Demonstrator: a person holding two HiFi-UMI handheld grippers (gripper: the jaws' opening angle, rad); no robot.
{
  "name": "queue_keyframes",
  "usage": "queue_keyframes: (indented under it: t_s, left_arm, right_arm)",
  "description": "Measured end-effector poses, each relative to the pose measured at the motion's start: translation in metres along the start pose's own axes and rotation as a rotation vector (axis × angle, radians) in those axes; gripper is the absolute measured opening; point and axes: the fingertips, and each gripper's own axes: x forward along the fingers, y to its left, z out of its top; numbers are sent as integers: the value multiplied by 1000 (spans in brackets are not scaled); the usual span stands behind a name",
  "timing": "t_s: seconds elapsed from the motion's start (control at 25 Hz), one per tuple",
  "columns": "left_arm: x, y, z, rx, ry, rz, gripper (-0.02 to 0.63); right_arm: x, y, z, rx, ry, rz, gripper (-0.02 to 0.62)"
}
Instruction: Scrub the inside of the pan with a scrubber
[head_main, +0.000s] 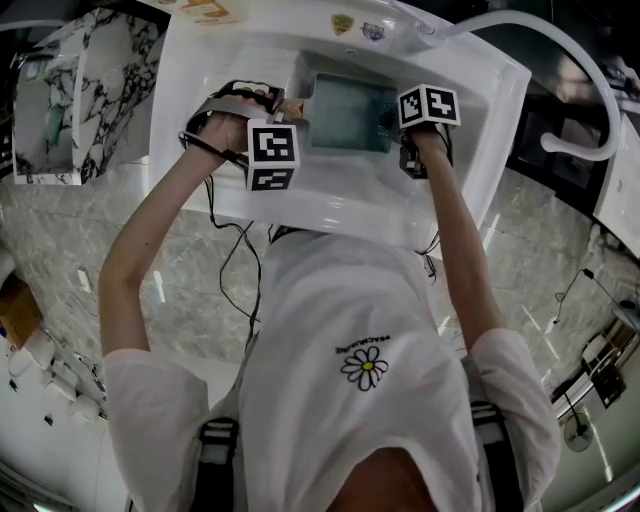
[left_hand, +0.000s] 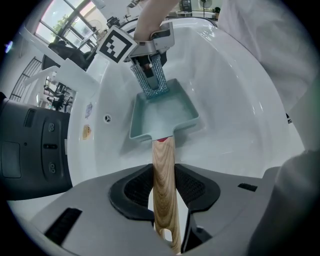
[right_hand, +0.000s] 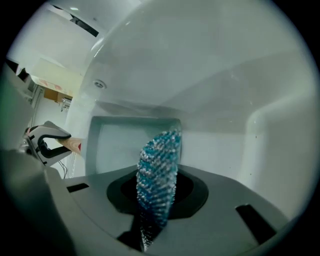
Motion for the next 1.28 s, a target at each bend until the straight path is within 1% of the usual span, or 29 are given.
queue_keyframes:
  t_s: [0.12,0.4,0.84,1.04,1.28]
  left_arm:
    - [2,-1,-1,-5,0,-1,140]
    - [2,0,0,-8,-2,0,140]
    - [2,1,-1,-11,-1,-1,140]
    - [2,1,-1,-12,-7,2,140]
    - [2,1,1,-11,-12,6,140]
  right_arm:
    - [5,-2,0,26,6,7,57]
    - [6,-2,1,35,9,17,57]
    - [12,24,2,30,3,39,57]
    - [12,51,4,43,-13,109,57]
    - [14,106,5,41,-21,250,57]
